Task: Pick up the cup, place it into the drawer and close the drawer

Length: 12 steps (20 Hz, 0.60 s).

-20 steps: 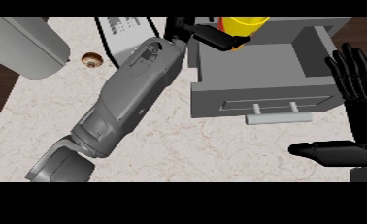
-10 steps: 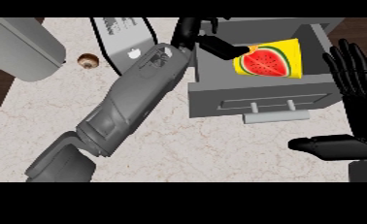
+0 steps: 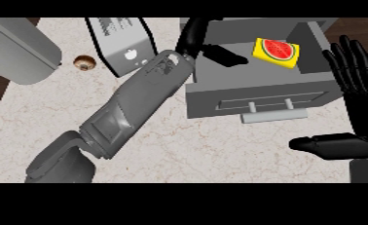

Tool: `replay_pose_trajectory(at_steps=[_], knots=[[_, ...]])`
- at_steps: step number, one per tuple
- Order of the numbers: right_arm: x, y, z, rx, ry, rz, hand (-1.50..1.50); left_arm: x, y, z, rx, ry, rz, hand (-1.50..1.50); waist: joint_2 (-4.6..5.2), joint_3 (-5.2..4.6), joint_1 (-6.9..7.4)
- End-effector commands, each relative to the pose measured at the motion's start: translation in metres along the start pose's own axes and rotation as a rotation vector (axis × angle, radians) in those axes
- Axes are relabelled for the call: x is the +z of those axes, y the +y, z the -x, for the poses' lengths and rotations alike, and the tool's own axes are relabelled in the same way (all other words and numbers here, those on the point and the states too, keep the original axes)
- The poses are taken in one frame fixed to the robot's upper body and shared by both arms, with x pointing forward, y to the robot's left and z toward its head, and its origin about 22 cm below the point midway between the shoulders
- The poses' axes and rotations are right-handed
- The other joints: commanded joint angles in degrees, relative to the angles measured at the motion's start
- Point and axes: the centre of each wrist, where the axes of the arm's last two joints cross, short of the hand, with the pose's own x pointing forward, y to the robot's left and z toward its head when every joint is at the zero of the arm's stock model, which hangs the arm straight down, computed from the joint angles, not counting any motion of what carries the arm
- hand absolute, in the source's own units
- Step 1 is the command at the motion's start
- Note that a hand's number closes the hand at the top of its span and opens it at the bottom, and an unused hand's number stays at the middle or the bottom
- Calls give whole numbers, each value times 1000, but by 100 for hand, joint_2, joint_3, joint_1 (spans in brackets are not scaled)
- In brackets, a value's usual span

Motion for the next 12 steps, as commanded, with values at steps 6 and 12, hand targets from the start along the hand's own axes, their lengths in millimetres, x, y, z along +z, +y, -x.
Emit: replay_pose_trajectory(at_steps=[6,12], knots=[[6,-9,4,-176,-41,-64,-150,4,-15,-22,90,-131,-44,-150,-45,-1,107],[22,-7,-15,-104,-32,-169,150,-5,-8,-36,188,-171,-88,-150,-87,-6,305]])
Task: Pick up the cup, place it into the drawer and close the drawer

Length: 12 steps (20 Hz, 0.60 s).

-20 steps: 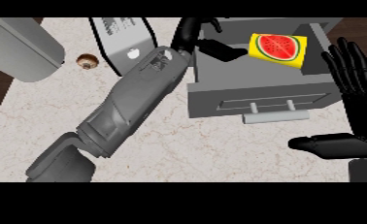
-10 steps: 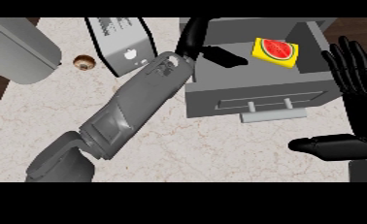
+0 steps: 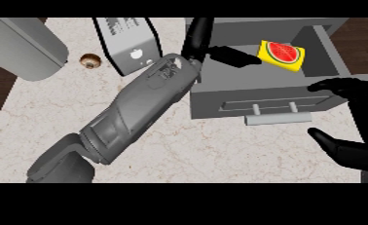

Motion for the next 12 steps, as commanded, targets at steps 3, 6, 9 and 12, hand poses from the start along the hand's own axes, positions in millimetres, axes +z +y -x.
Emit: replay_pose_trajectory(at_steps=[3,6,9,12], knots=[[-5,-3,-28,192,28,-144,150,-10,12,-8,63,-27,-16,-150,-35,-6,230],[11,-10,-16,218,93,-173,150,-29,22,-45,109,0,-43,-150,-71,-1,332],[17,-6,-26,315,105,-176,150,-15,44,-23,121,29,-66,-150,-86,-4,368],[11,4,-23,379,139,-153,150,-17,67,-29,114,9,-91,-150,-76,-4,376]])
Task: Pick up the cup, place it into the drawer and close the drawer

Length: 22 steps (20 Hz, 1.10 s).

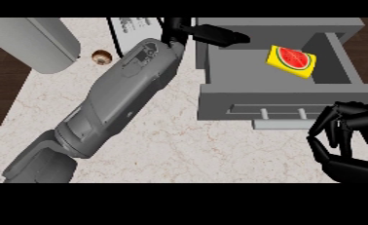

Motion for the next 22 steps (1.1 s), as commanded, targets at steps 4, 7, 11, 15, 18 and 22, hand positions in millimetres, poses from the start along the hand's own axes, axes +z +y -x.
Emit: replay_pose_trajectory(at_steps=[4,7,11,15,18,22], knots=[[0,15,9,134,88,9,150,17,57,-3,17,4,-46,-150,-22,1,108],[-22,35,19,208,86,1,150,26,80,0,30,-1,-67,-150,-1,1,130],[-50,57,28,314,95,-25,150,50,98,2,66,16,-69,-150,-4,0,245],[-46,66,48,468,152,-124,150,66,145,3,75,28,-95,-150,-1,-1,241],[-60,79,66,588,174,-177,150,90,150,14,78,44,-79,-150,8,0,322],[-70,97,105,701,199,-243,150,97,176,10,86,42,-97,-150,43,4,309]])
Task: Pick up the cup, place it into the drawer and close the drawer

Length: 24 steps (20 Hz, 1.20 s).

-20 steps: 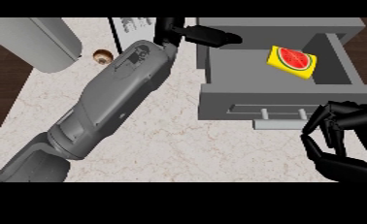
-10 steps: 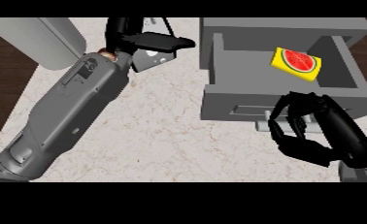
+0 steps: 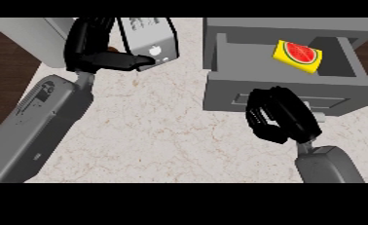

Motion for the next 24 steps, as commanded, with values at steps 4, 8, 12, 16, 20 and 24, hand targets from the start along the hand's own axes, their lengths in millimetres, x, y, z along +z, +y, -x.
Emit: replay_pose_trajectory(at_steps=[4,8,12,16,20,24], knots=[[-42,34,33,147,22,-85,150,35,51,-13,-7,-19,-7,-150,7,3,-9],[-75,47,50,125,32,-56,150,48,64,1,4,7,-9,-150,52,5,-7],[-103,21,65,78,50,-46,150,50,71,-3,4,-1,-3,-150,65,7,9],[-110,2,84,66,91,-83,150,50,71,1,-6,-11,-1,-150,112,10,76],[-118,6,85,67,128,-81,150,52,79,10,15,4,5,-150,180,12,152],[-114,-16,100,31,177,-75,150,57,74,1,36,-4,57,-150,198,21,326]])
